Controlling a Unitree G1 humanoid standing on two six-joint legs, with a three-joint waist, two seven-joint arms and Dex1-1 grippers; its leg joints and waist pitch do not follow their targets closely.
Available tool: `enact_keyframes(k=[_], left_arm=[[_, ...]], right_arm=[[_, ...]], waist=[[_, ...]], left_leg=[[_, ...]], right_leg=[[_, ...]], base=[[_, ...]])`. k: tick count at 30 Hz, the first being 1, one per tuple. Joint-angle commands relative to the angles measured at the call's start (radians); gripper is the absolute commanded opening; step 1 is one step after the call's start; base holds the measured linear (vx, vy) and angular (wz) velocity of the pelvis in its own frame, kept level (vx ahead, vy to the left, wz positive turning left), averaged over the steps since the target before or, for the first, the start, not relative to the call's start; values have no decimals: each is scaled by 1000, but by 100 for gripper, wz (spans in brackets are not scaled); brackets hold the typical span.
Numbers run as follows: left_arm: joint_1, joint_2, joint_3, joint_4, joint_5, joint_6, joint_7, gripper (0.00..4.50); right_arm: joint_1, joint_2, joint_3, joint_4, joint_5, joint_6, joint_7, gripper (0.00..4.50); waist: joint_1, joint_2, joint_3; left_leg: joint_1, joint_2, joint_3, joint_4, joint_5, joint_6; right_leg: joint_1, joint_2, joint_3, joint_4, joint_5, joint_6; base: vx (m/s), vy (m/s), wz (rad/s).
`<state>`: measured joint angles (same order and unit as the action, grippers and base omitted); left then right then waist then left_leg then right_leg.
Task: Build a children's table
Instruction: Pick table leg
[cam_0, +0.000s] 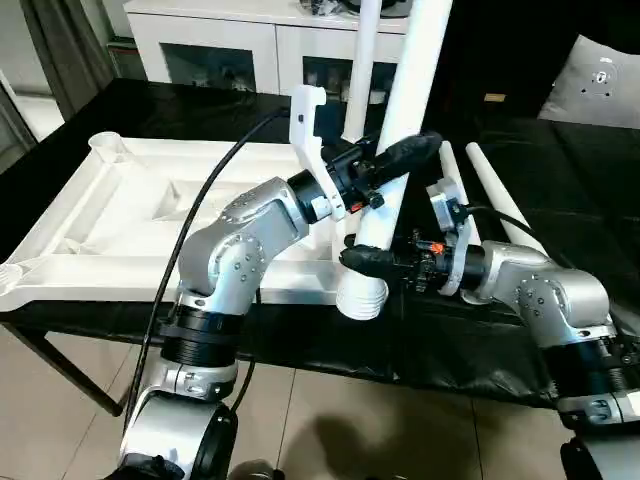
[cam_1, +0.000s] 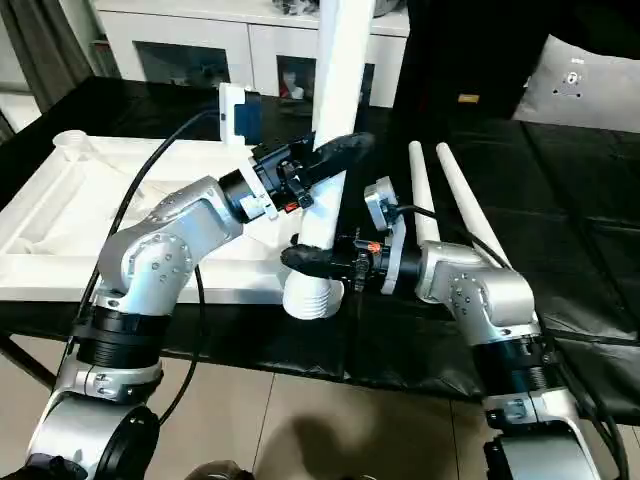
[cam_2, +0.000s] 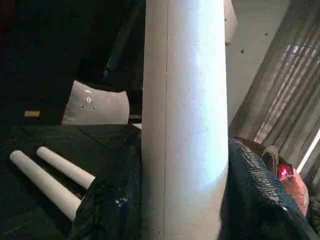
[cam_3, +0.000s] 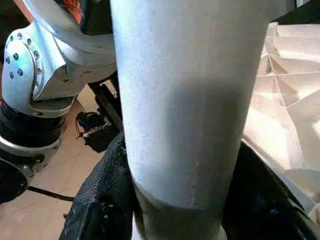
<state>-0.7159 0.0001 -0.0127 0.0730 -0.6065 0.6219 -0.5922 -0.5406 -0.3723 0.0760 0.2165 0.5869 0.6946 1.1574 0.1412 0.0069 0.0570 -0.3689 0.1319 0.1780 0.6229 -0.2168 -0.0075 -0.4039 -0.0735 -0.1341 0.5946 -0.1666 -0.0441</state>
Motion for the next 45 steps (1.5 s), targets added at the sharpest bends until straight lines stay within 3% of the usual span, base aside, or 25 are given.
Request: enact_keyframes(k=[1,2,4,13,18,19,20,23,28,30,32,34,37,38,39,40,41,43,45], left_arm=[[7,-9,-28,-51,-36,38,-20,212],[15,-5,-45,-79,-53,60,-48,247],[20,-7,-54,-101,-68,74,-61,250],[52,-7,-132,-170,-81,121,-104,337],[46,-57,-48,-141,-122,97,-60,359],[43,-63,-11,-135,-146,94,-49,359],[40,-59,35,-123,-167,83,-37,359],[42,-4,63,-103,-148,60,-66,359],[74,168,-14,-25,42,-24,-163,359],[91,266,-101,39,168,-97,-227,359],[101,330,-175,97,241,-162,-277,359],[111,392,-253,141,291,-211,-348,342],[121,434,-311,185,347,-291,-422,324],[118,448,-337,224,385,-329,-445,319],[113,457,-357,261,415,-361,-462,306],[113,457,-357,261,415,-361,-462,306],[90,468,-390,361,478,-430,-492,284],[72,467,-397,420,495,-461,-504,281],[51,463,-400,478,496,-482,-529,273]], right_arm=[[5,9,-16,8,-8,-7,-45,188],[9,16,-16,9,-16,-21,-57,188],[11,23,-18,10,-19,-31,-65,188],[22,79,-40,27,-50,-117,-131,188],[26,91,-73,17,-48,-110,-202,188],[32,86,-73,10,-55,-113,-212,188],[41,80,-78,4,-62,-124,-221,188],[50,71,-103,9,-78,-153,-258,187],[71,60,-125,11,-143,-201,-364,187],[73,66,-140,17,-185,-225,-452,187],[79,69,-142,12,-203,-250,-485,187],[86,67,-143,9,-207,-271,-474,187],[95,68,-156,-5,-182,-253,-456,187],[102,68,-159,-18,-170,-246,-449,187],[109,66,-159,-31,-160,-237,-442,187],[109,66,-159,-31,-160,-237,-442,187],[127,62,-150,-61,-147,-226,-427,187],[136,58,-146,-75,-141,-219,-420,187],[144,55,-142,-86,-135,-212,-414,187]], waist=[[0,-15,-79],[0,-14,-79],[0,-14,-78],[-3,-9,-76],[-3,-2,-77],[-5,-8,-77],[-3,-6,-77],[-3,-10,-76],[-15,-6,-75],[-29,1,-74],[-33,4,-76],[-35,7,-79],[-36,9,-78],[-35,15,-78],[-34,11,-75],[-34,11,-76],[-34,14,-75],[-35,15,-76],[-34,15,-76]], left_leg=[[4,108,-46,-62,-9,92],[3,110,-46,-63,-8,88],[4,111,-46,-63,-9,87],[5,110,-47,-67,-44,64],[7,110,-48,-67,-53,56],[7,109,-46,-68,-52,58],[6,109,-46,-68,-50,54],[7,104,-44,-69,-47,53],[9,102,-48,-72,-44,61],[13,100,-50,-76,-59,41],[16,103,-49,-76,-69,31],[16,108,-50,-78,-68,27],[15,108,-48,-77,-70,30],[16,109,-47,-76,-83,27],[15,107,-46,-77,-94,34],[14,107,-47,-78,-101,28],[15,106,-48,-79,-108,29],[15,108,-49,-80,-122,18],[17,110,-49,-80,-126,8]], right_leg=[[70,-115,78,-69,-232,-139],[70,-117,78,-67,-227,-144],[69,-117,79,-67,-226,-146],[69,-115,79,-73,-258,-130],[70,-115,79,-73,-247,-135],[70,-114,80,-75,-243,-135],[70,-116,80,-73,-237,-143],[68,-112,79,-73,-244,-136],[66,-107,79,-78,-274,-90],[63,-105,78,-80,-309,-60],[62,-106,79,-77,-296,-62],[62,-109,82,-67,-231,-95],[65,-113,84,-63,-177,-137],[66,-116,86,-62,-180,-147],[65,-113,85,-72,-196,-138],[68,-115,85,-68,-201,-137],[65,-113,83,-76,-221,-126],[70,-117,83,-76,-249,-114],[67,-120,84,-76,-251,-123]], base=[[0,0,0],[0,0,0],[0,0,0],[0,0,0],[0,0,0],[0,0,0],[0,0,0],[0,0,0],[0,0,0],[0,0,0],[0,0,0],[0,0,0],[0,0,0],[0,0,0],[0,0,0],[0,0,0],[0,0,0],[0,0,0],[0,0,0]])
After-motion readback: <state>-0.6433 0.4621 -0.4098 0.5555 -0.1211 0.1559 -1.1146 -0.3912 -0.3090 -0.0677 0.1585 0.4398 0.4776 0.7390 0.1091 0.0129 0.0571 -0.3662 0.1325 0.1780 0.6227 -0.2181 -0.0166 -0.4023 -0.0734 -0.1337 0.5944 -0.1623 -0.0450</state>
